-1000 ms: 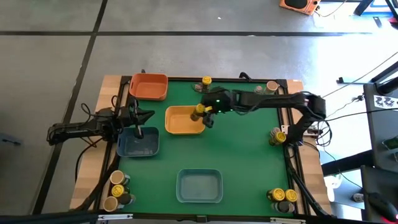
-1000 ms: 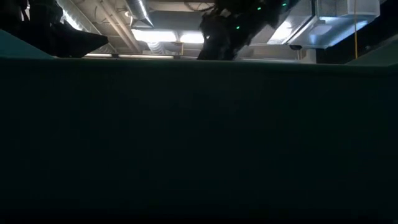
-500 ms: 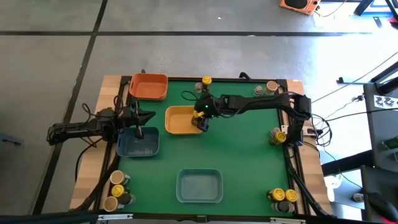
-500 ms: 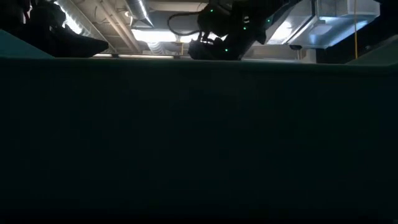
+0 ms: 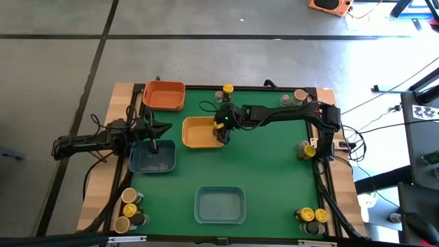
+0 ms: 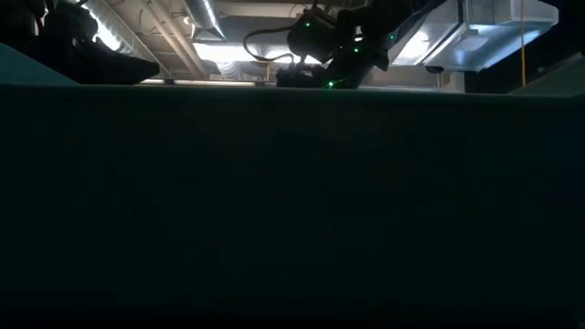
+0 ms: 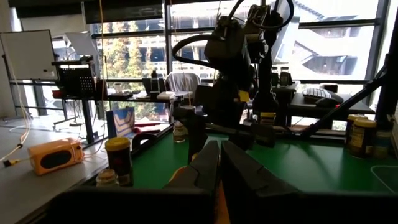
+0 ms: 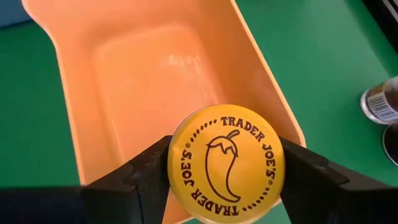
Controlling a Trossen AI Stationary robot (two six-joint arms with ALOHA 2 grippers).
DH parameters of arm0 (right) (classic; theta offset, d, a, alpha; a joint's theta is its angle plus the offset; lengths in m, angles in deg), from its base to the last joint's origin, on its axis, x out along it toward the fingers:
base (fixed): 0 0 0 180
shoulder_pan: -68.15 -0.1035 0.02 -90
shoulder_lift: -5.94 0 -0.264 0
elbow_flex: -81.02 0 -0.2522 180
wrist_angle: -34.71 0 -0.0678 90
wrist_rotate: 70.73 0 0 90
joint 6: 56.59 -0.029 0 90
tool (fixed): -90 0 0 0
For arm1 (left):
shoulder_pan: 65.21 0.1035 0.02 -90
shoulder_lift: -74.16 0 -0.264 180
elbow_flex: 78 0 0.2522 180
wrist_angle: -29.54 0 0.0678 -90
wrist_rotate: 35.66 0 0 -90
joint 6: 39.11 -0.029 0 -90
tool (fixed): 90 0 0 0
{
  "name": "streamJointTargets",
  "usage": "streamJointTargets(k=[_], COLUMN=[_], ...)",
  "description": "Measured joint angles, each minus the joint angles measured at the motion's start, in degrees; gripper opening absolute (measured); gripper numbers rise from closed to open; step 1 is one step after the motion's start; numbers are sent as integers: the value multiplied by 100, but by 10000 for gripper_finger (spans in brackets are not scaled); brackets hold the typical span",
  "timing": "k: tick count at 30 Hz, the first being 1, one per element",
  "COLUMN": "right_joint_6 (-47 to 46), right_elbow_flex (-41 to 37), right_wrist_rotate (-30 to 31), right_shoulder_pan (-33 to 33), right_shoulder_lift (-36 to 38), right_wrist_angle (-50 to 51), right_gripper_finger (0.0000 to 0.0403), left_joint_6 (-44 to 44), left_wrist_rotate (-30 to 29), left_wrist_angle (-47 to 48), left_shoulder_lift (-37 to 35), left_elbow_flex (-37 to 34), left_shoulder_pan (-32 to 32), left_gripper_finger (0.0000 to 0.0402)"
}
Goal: Sort spices by type
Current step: Put the yellow seasoning bottle into the yellow bin
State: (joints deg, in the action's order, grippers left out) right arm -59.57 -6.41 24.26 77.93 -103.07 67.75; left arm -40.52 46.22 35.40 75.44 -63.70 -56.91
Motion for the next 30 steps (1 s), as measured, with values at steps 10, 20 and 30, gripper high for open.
streamJointTargets(k=[10, 20, 30], right_joint_6=[-15, -260, -257], right_elbow_flex=[0, -2, 7], right_wrist_rotate=[-1, 84, 957], right_shoulder_pan=[-2, 2, 454], right_shoulder_lift=[2, 151, 1140], right_wrist_angle=[-43, -63, 347], right_gripper_finger=[280, 374, 379], left_joint_6=[6, -6, 15], left_wrist_rotate=[0, 0, 0], left_wrist_angle=[0, -10, -4], left_shoulder_lift=[0, 0, -1], left_elbow_flex=[0, 0, 0], left_shoulder_pan=[0, -1, -2], left_gripper_finger=[15, 15, 15])
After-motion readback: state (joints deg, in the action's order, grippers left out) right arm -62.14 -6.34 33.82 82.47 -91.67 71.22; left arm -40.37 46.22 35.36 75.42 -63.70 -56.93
